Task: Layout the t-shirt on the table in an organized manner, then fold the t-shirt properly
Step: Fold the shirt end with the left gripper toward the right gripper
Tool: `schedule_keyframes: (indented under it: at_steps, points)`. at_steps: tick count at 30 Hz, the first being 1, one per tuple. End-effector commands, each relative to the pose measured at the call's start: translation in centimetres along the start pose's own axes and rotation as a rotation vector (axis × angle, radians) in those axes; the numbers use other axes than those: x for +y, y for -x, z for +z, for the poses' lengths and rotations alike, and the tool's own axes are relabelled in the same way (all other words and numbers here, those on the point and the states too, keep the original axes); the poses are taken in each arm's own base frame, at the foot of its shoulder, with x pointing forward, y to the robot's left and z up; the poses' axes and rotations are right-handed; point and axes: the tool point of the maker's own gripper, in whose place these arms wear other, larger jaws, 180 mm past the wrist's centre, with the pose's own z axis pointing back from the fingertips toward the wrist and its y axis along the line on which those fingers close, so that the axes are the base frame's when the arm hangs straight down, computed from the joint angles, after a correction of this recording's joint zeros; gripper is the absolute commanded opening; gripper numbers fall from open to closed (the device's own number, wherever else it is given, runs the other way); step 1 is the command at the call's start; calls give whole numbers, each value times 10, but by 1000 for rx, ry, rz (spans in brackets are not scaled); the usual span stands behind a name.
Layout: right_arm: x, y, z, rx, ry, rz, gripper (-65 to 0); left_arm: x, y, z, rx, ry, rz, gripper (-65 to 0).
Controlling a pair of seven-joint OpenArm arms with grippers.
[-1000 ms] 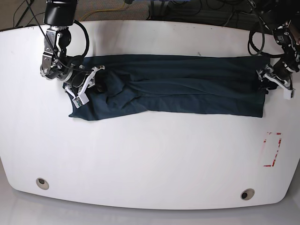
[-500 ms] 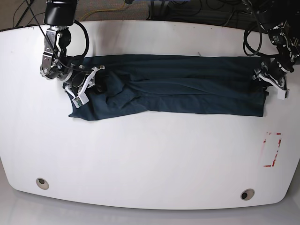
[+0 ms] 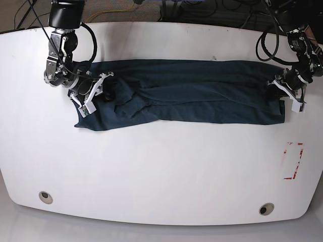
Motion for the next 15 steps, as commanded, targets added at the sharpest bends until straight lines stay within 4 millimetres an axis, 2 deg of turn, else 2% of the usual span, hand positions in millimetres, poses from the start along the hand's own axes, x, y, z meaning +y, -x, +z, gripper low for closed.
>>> schedule_keyframes:
  at_steps: [1,6,8,15]
  points:
    - [-13,33,2,160,65,18,-533,-7,-29,11,-62,-8,-88,-650]
    - [-12,33,2,161,64,19,-533,-33,-36,17,-44,-19,-243,-650]
    - [-11,33,1,161,62,19,-533,-55,-40,18,-34,-13,-348,-650]
    - [-10,33,1,161,60,19,-533,-100,-37,19,4,-12,-578,-650]
